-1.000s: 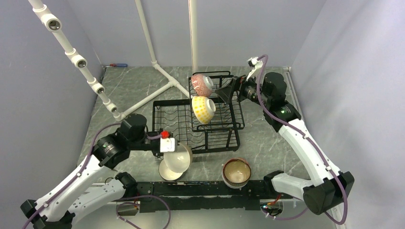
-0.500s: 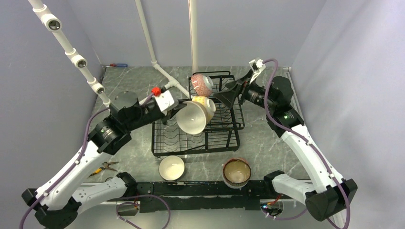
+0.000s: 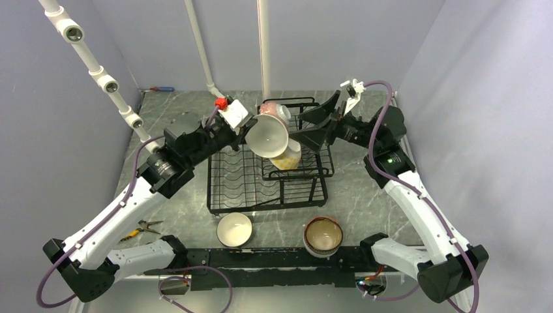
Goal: Load the bowls into the dish rack
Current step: Adjust the bowl in the dish rack.
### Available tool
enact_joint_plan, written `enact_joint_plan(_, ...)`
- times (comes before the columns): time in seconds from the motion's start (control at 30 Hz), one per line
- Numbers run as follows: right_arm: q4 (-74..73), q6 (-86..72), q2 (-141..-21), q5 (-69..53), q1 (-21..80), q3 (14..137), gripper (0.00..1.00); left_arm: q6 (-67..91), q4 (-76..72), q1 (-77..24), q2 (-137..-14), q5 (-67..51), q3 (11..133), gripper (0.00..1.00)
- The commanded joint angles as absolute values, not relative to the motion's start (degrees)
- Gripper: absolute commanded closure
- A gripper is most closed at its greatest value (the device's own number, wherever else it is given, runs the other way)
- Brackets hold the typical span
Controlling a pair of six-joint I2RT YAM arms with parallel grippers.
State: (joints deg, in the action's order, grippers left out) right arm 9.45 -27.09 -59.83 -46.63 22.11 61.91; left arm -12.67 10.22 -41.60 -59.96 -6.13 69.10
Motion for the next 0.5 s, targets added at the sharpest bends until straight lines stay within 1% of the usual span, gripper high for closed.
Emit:
enact_joint_plan(0.0,10.45,-27.61,-61.43,-48.3,23.98,64.77,0.01,-11.39,0.78,-41.7,-60.03,-5.69,75.68,0.97)
enact_joint_plan(0.13,8.72,-26.64,-62.34,-46.89,25.43,65.43,0.01,-11.75,2.09,-41.75,-60.23,-6.01,76.95,0.97)
enact_joint_plan(0.27,6.97,-26.46,-63.03,-43.97,25.58,65.69,0.01,-11.53,0.69,-41.71,-59.31,-5.99,75.65,0.97)
enact_joint_plan(0.4,9.04,-28.17,-63.84,-44.46,25.75,65.67,0.03,-11.34,0.54,-41.73,-59.45,-7.51,75.81,0.97)
enact_joint_plan(0.47,8.27,-27.38,-64.09,-43.95,25.84,66.05,0.04,-11.4,1.32,-41.7,-59.61,-6.35,76.28,0.97)
